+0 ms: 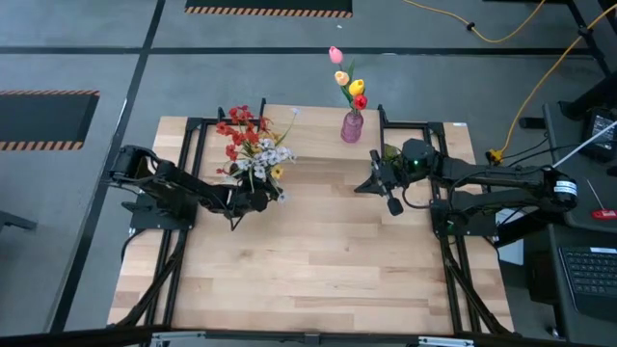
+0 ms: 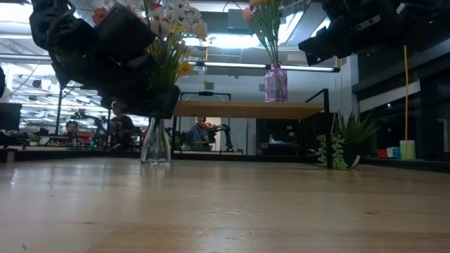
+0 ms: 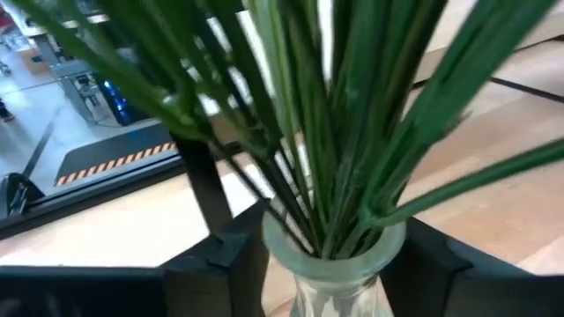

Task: Pick and place flowers into a vace then onto a shelf
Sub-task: Put the transparent vase with flowers on the shelf

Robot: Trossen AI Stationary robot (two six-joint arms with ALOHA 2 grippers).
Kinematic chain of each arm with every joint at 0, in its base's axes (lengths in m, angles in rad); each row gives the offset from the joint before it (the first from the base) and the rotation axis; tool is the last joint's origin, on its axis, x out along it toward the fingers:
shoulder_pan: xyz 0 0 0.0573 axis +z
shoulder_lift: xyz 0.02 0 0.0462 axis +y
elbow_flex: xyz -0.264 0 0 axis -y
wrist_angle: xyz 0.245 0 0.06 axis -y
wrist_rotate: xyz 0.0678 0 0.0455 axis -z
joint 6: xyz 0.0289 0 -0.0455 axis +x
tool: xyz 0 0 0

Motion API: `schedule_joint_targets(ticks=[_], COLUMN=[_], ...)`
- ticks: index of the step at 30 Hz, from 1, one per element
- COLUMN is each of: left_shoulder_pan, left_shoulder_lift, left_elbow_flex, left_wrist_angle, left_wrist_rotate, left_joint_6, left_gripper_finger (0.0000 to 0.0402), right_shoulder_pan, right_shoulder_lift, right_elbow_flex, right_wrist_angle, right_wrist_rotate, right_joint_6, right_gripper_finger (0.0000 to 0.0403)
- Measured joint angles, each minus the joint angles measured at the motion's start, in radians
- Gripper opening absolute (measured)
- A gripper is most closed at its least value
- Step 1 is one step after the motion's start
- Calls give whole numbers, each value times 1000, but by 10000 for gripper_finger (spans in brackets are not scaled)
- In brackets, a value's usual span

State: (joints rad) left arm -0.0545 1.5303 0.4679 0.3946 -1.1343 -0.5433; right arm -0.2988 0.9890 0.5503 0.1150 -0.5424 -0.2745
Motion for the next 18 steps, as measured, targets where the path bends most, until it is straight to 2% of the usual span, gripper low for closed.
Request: schedule_joint_targets(ticks=[5, 10, 18], left_shoulder_pan=[1, -15, -84], left_shoulder_lift=[0, 0, -1], left_elbow_flex=[0, 0, 0], left_wrist_angle=[30, 59, 96], left_wrist_rotate=[16, 81, 89], left_joint_6=[42, 83, 105], left_gripper_finger=[110, 109, 109], right_shoulder_pan=[0, 0, 0], right_shoulder_lift=[0, 0, 0], right_elbow_flex=[0, 0, 0], right_wrist_angle=[-3, -6, -7], right_wrist_rotate=[0, 0, 0], right_joint_6=[0, 1, 12], right_gripper_finger=[5, 5, 5])
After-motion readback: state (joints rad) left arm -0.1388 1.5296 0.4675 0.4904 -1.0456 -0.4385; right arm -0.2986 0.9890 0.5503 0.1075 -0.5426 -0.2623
